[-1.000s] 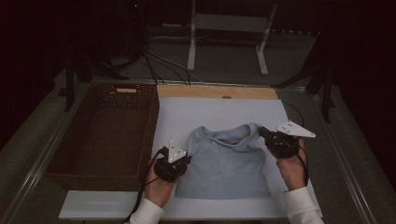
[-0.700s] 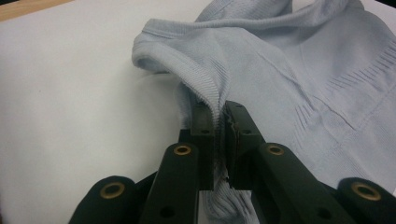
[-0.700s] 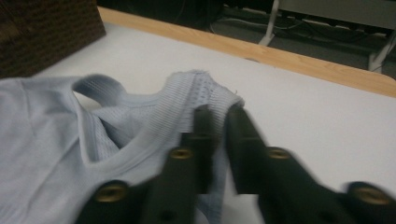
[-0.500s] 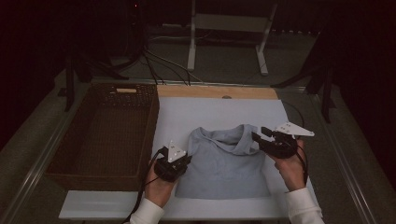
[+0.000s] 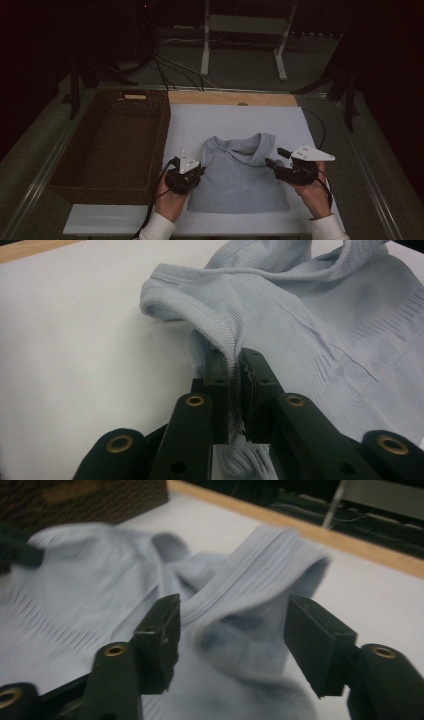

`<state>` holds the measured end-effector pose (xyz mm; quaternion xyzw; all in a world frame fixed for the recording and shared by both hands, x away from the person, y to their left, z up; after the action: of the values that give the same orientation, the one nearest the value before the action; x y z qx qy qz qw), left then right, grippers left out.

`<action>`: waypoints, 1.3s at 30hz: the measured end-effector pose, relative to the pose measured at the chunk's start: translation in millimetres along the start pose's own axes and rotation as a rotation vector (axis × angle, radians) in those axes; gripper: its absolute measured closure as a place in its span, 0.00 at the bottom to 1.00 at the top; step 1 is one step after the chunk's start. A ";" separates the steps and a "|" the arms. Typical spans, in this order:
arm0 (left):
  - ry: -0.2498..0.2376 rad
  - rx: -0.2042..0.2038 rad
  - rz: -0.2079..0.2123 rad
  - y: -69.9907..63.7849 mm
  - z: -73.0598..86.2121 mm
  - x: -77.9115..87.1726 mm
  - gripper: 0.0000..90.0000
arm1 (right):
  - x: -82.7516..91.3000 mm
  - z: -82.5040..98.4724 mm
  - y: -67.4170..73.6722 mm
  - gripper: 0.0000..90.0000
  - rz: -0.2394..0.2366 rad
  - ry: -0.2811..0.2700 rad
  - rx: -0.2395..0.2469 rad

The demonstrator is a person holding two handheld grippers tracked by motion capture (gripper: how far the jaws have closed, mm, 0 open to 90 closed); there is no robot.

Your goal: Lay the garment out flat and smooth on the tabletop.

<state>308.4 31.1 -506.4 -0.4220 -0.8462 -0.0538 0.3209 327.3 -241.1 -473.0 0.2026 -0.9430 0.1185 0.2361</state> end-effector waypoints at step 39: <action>0.003 0.019 -0.020 4.1 0.9 0.9 0.93 | -9.4 12.6 -25.3 0.47 0.163 0.122 -0.036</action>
<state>310.7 34.6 -507.2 -0.4105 -0.8504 -0.0493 0.3255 340.9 -264.5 -485.2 0.1135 -0.9421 0.1323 0.2864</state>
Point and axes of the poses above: each handheld gripper's, and its own axes: x roughly backward along the jaws, z roughly out of its underside, y roughly to its left, the point moved 7 cm from there along -x, roughly forward along the jaws, and after that the axes turned 13 degrees about z, right-handed, at the moved point
